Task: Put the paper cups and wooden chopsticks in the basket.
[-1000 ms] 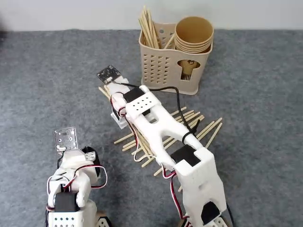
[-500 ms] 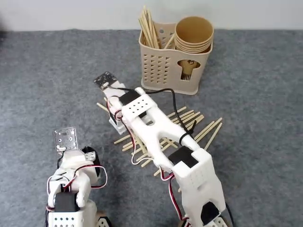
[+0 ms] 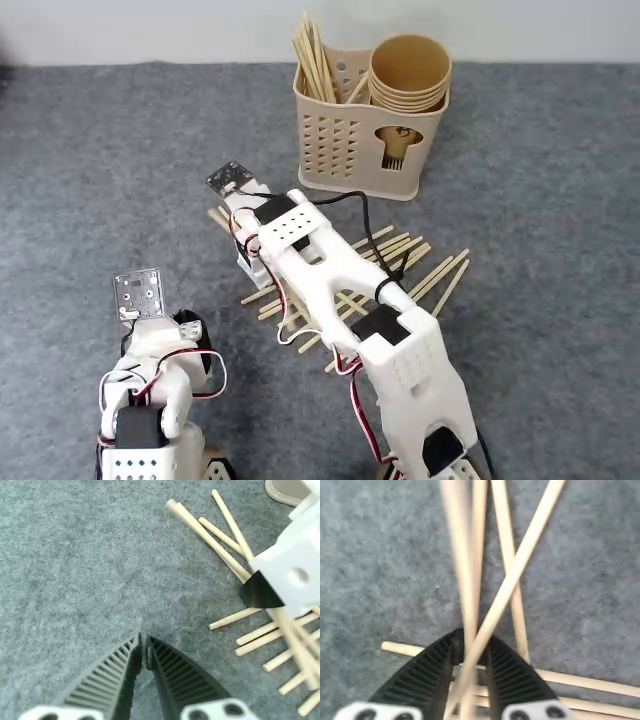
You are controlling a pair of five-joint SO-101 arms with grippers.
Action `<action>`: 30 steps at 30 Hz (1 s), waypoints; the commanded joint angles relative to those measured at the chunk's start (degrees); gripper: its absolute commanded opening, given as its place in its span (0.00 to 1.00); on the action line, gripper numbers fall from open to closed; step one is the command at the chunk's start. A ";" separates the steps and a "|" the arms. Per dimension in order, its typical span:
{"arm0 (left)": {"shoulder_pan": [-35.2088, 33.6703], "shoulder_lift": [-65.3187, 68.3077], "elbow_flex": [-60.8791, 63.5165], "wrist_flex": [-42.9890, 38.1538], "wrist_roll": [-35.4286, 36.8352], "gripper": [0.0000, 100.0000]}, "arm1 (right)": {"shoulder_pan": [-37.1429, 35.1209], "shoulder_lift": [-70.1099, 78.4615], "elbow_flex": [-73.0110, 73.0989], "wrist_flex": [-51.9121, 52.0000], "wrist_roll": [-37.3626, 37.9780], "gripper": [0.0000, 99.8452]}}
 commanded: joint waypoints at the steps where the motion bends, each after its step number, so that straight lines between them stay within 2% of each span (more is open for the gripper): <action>1: -0.09 -0.79 -1.10 0.18 -0.26 0.01 | -0.04 -4.09 -2.90 1.45 -0.18 0.01; 9: -0.09 -0.79 -1.10 0.18 -0.26 0.01 | -0.04 -10.68 -2.81 6.37 -0.09 0.01; 19: -0.09 -0.79 -1.10 0.18 -0.26 0.01 | -0.04 -7.69 0.09 6.81 -0.44 0.01; 25: -0.09 -0.79 -1.10 0.18 -0.26 0.01 | 0.04 -5.93 0.09 7.87 -1.85 0.13; 30: -0.09 -0.79 -1.10 0.18 -0.26 0.01 | -0.04 -5.93 0.00 7.87 -2.20 0.10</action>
